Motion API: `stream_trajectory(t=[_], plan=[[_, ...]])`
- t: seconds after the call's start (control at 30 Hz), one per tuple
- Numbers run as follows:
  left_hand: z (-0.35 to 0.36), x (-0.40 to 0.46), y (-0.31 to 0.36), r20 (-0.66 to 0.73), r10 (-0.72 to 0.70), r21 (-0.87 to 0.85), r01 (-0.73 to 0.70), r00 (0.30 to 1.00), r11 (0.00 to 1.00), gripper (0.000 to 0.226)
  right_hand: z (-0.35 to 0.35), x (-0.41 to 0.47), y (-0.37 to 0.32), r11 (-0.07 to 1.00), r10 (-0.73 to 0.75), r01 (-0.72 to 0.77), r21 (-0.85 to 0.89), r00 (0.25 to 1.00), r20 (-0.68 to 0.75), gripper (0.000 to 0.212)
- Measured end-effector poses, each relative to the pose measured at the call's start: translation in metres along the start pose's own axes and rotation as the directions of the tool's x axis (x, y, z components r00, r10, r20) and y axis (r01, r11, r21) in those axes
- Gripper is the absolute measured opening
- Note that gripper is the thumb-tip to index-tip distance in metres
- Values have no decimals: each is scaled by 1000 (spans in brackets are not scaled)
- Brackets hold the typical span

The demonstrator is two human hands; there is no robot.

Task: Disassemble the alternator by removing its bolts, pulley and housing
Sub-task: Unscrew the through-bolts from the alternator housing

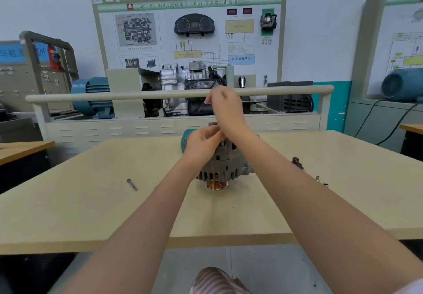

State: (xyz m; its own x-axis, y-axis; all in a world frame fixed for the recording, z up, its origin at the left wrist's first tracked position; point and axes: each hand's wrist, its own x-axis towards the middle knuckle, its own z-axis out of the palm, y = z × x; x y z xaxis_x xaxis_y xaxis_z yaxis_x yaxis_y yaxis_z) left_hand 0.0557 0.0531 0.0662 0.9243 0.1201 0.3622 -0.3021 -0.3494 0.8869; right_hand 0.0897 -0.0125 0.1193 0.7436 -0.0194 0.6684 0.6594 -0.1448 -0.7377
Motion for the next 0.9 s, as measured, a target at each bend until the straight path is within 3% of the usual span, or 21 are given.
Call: stream_trajectory(t=[0.03,0.07,0.13,0.2,0.27,0.37,0.47,0.53,0.6,0.67,0.73,0.8,0.83,0.87,0.9], plan=[[0,0,0,-4,5,9,-4,1000,1000,17,3,-4,5,971,-118,111,-211,993,-22,23],[-1,1,-1,-12,1,27,-1,1000,1000,14,6,-8,10,874,-230,190,-447,972,-37,17],[-1,4,-1,-35,-28,64,30,999,997,13,11,-15,15,591,-371,200,-782,927,-44,21],[-1,4,1,-49,-84,42,86,995,995,19,15,-18,15,489,-391,154,-858,918,-58,29],[0,5,2,-38,-84,54,86,996,995,20,15,-15,13,542,-361,141,-828,929,-79,25],[1,4,0,-39,-28,53,30,999,998,13,14,-9,9,756,-337,200,-623,935,-110,17],[-1,2,-1,9,13,18,-13,1000,1000,18,8,-1,2,985,-154,142,-97,979,-137,44],[-2,3,-2,31,11,8,-11,999,1000,32,2,6,-1,960,49,-29,278,997,-64,48],[-3,4,-3,31,2,14,-2,1000,1000,37,-1,11,-2,825,163,-151,544,986,26,46],[-3,4,-3,35,6,18,-6,999,1000,35,0,11,-2,788,182,-159,595,983,20,45],[-4,3,-4,27,17,10,-18,999,1000,29,4,6,0,929,104,-83,361,994,-39,44],[-4,4,-5,-6,6,-19,-6,1000,1000,15,8,-4,6,990,-116,108,-91,989,-88,32],[-4,5,-6,-26,-3,-17,3,1000,1000,16,10,-8,10,909,-241,186,-372,964,-108,23],[-4,6,-7,-37,-11,-2,11,999,1000,16,12,-13,13,763,-331,196,-616,937,-112,14],[-4,8,-8,-40,-17,19,18,999,1000,15,15,-18,15,622,-378,157,-767,918,-119,15]])
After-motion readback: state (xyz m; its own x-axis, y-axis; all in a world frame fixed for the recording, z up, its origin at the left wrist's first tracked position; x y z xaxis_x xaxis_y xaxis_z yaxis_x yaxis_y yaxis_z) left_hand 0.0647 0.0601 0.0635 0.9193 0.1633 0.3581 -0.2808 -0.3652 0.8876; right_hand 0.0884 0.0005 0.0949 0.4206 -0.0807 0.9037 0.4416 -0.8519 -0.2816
